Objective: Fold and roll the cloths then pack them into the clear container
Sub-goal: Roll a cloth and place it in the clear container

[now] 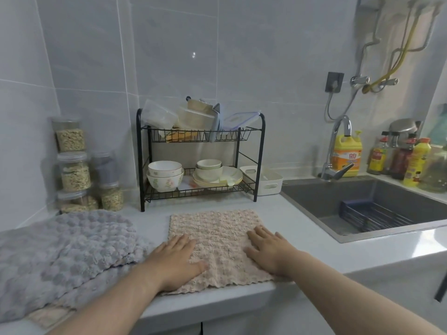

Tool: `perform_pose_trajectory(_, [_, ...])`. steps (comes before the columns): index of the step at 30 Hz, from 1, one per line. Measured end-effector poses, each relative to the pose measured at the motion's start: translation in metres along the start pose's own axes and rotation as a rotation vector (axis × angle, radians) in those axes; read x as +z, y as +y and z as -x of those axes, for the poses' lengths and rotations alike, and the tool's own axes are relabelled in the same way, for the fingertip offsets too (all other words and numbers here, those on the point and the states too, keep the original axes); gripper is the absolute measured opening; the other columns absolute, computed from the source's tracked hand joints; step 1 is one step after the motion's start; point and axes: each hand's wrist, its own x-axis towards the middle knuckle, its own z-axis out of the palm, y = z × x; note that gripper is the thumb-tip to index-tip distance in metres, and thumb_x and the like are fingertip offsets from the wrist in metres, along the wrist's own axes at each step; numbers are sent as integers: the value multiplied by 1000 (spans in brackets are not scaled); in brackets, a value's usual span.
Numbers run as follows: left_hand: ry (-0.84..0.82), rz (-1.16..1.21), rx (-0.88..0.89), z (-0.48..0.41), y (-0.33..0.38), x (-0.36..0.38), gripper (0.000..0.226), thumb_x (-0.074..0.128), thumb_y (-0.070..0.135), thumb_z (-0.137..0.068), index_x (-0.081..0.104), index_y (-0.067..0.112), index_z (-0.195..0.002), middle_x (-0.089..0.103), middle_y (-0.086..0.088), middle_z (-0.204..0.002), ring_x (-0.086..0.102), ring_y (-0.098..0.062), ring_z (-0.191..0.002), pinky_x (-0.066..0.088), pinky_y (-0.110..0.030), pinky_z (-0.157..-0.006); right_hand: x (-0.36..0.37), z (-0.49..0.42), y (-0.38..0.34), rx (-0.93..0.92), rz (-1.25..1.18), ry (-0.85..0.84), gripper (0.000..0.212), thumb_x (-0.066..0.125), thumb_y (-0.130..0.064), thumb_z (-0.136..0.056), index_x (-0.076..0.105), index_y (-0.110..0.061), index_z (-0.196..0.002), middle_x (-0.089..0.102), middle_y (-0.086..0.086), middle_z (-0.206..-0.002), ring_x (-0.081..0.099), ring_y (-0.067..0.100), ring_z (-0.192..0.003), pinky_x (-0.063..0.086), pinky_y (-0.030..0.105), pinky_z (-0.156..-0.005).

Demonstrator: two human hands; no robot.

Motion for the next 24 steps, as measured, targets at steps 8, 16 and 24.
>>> perform_pose_trajectory(8, [-17, -61, -54, -21, -4, 1, 92, 14, 82, -82, -12, 28, -152, -21, 3, -159, -18, -16, -147, -6, -48, -119, 3, -35, 20, -16, 16, -25, 67, 20, -60, -98, 6, -29, -156, -2, -2, -164, -4, 12, -150, 1, 41, -121])
perform_pose_trajectory(16, [341, 322, -148, -62, -20, -22, 50, 35, 69, -87, 57, 28, -105, 57, 3, -118, 58, -18, -101, 49, -42, -91, -4, -40, 37, 85, -815, 222, 19, 56, -36, -94, 70, -23, -98, 72, -8, -97, 62, 16, -90, 50, 37, -83])
perform_pose_trajectory(24, [392, 310, -300, -146, -65, -27, 34, 41, 34, -97, 56, 13, -119, 51, -10, -127, 53, -29, -108, 43, -35, -84, -8, -125, 73, 392, -555, 440, 32, 42, -32, -96, 66, -24, -115, 67, 2, -115, 60, 25, -102, 46, 34, -85])
